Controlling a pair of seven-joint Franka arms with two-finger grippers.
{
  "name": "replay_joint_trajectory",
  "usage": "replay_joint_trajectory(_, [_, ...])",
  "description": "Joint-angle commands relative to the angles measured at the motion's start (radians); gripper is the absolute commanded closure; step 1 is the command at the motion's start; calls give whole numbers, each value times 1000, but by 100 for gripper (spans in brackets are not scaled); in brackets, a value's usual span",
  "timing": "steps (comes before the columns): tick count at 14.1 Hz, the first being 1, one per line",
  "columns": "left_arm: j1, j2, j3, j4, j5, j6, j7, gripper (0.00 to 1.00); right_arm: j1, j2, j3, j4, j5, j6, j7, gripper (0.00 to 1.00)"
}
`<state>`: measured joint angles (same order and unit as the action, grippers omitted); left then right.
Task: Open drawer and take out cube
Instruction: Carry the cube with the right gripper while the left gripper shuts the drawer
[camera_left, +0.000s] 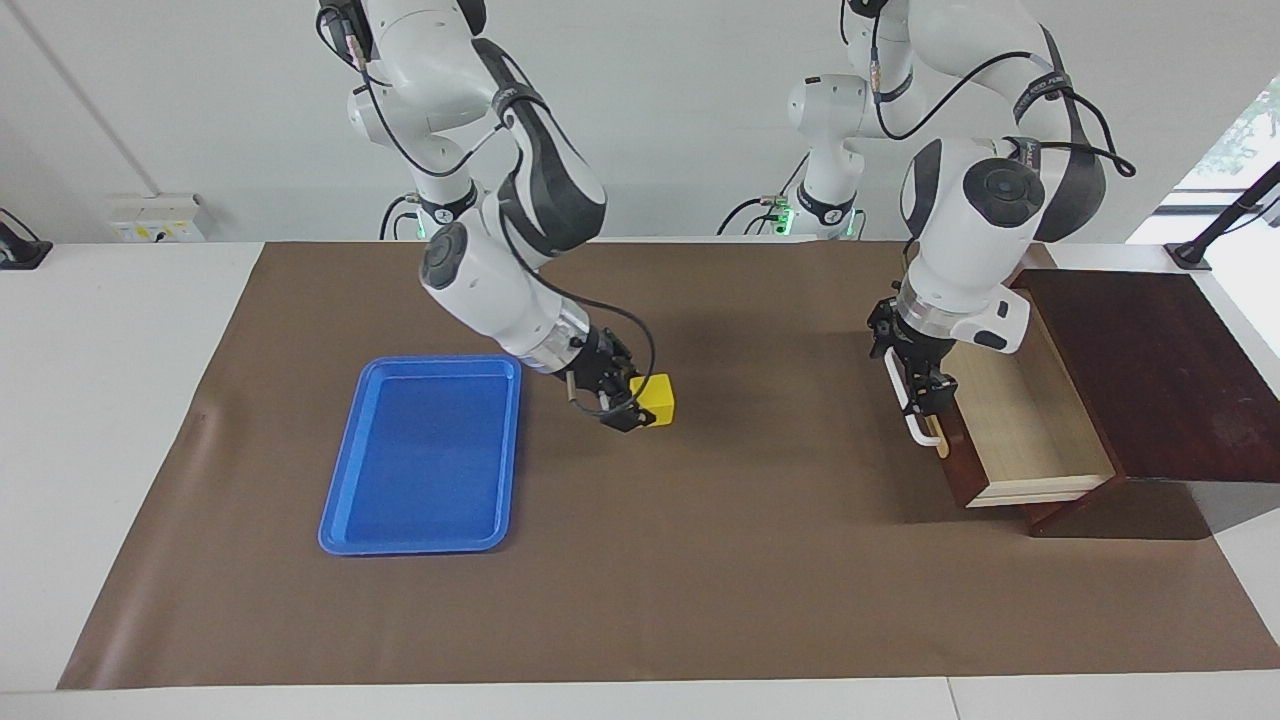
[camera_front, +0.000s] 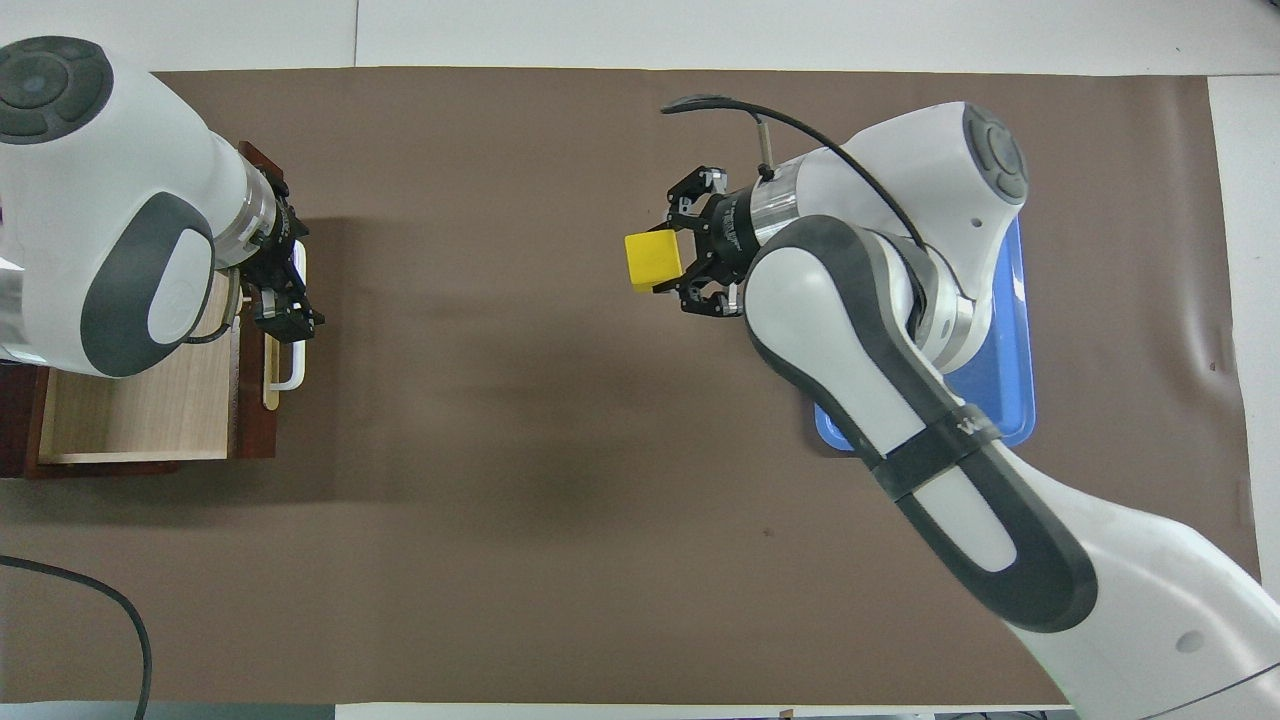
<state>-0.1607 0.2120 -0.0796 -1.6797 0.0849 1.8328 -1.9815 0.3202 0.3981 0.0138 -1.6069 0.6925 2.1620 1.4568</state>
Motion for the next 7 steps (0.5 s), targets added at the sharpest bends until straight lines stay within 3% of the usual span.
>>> replay_joint_trajectory(1, [4,-62,12,-136,-4,63,58,0,-122,-15,11,-25,22,-31,-55,100])
replay_joint_trajectory(7, [10,-62,107,-143,-4,86,261,0,-331,-47,8,-192,25,-70,-231,100])
